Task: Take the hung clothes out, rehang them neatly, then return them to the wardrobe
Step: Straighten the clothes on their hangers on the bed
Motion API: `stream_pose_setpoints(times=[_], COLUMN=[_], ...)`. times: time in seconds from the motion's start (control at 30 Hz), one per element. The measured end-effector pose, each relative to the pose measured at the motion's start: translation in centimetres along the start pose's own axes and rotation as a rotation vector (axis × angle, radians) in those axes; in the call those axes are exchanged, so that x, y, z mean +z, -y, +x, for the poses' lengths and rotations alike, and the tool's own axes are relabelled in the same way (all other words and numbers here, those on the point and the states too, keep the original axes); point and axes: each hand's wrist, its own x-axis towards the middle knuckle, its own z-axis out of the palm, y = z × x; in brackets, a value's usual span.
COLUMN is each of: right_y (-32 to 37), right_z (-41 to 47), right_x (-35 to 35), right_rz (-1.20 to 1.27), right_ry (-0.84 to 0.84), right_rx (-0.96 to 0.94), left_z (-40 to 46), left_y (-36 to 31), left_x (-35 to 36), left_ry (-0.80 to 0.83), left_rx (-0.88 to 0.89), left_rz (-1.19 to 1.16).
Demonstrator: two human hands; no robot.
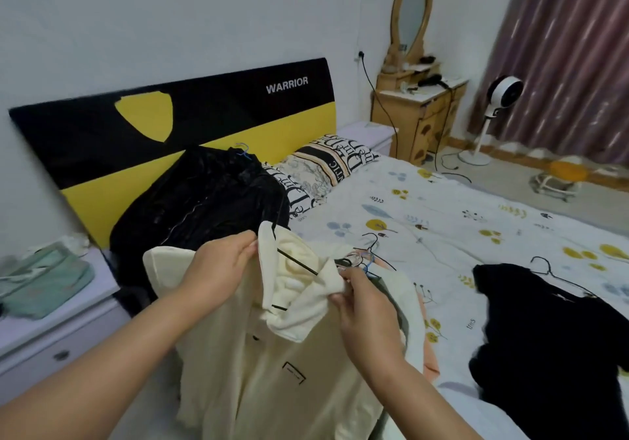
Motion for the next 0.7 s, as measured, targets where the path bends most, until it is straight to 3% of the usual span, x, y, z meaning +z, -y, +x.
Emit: stream_pose_setpoints(times=[0.2, 0.4, 0.6, 0.7], right_y=[5.3, 9.4, 12.8, 14.3], right_z=[-5.4, -10.2, -13.8, -16.1], right_x=[-3.4, -6.0, -8.3, -8.9], right_rz=[0.000, 0.024, 0.063, 0.110], right_ry=[-0.050, -0.137, -0.234, -0.234], right_rx=[-0.167, -0.232, -0.195, -0.131], left_z=[-7.4, -11.8, -14.8, -16.3], left_y=[-2.7, -3.3, -1.4, 0.3], left_x=[-5.8, -10.5, -14.6, -15.8], left_ry=[-0.148, -0.171, -0.191, -0.124], left_rx=[0.034, 0.078, 0.122, 0.135], left_rz=[-0.018, -0.038, -0.061, -0.046])
